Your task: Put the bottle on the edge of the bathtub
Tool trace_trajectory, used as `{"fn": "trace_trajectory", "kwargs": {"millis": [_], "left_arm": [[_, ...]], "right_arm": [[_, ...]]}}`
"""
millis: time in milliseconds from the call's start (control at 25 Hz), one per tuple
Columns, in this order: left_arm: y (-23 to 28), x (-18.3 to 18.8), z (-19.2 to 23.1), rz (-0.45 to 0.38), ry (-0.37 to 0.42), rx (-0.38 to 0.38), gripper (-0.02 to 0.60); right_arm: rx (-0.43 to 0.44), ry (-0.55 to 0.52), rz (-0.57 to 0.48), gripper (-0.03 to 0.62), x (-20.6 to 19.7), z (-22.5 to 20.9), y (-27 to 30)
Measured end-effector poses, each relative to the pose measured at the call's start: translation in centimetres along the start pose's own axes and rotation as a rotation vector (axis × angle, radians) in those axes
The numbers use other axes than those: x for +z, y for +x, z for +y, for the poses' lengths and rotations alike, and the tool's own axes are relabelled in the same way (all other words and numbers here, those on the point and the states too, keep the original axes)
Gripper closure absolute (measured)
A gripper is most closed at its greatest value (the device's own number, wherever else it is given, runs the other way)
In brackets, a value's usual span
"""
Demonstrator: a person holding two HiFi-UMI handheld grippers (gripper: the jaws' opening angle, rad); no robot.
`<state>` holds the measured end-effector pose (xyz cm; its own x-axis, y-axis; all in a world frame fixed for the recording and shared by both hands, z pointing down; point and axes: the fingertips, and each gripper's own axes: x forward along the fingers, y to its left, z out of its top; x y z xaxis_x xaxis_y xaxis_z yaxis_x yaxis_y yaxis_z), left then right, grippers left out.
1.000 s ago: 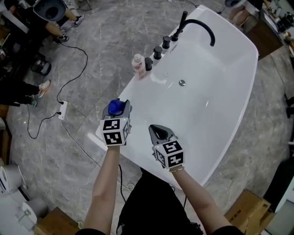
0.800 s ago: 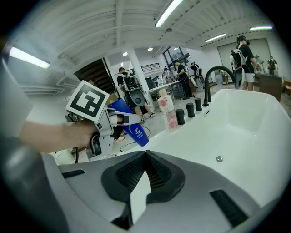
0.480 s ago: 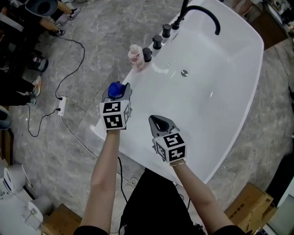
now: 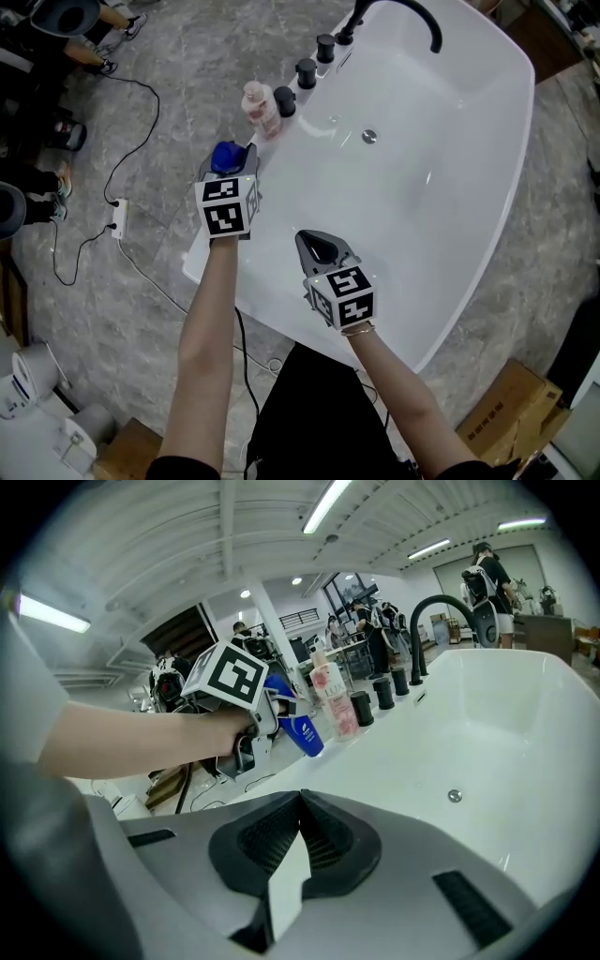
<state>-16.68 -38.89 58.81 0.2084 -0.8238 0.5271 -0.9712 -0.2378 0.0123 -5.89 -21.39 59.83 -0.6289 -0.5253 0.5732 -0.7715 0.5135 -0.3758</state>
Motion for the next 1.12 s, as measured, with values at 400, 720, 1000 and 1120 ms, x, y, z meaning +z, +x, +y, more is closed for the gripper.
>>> {"fn": "trace_trajectory", "kwargs": {"millis": [400,720,1000,1120], "left_arm": [[2.7,-0.8,0.2,0.028,0.034,0.015,0.430],[3.3,-1.0,0.1,0.028,0.054,0.015,0.425],[3.6,-0.9,-0.1,0.035,0.046,-0.012,0.419],[3.4,-0.9,-0.1,0.025,0.013,-0.030,0.393]], "right_arm": [[-0.009,-0.023,0.012,0.591,-0.4,-0.9,-0.2],[0.003,-0.026,0.024,0.591,-1.2,-0.6,-0.3],[0.017,-0.026,0.030,0.590,-1.3,-0.2,-0.3],[0.016,-0.027,0.029,0.591,-1.3,0.0,-0.4]]}}
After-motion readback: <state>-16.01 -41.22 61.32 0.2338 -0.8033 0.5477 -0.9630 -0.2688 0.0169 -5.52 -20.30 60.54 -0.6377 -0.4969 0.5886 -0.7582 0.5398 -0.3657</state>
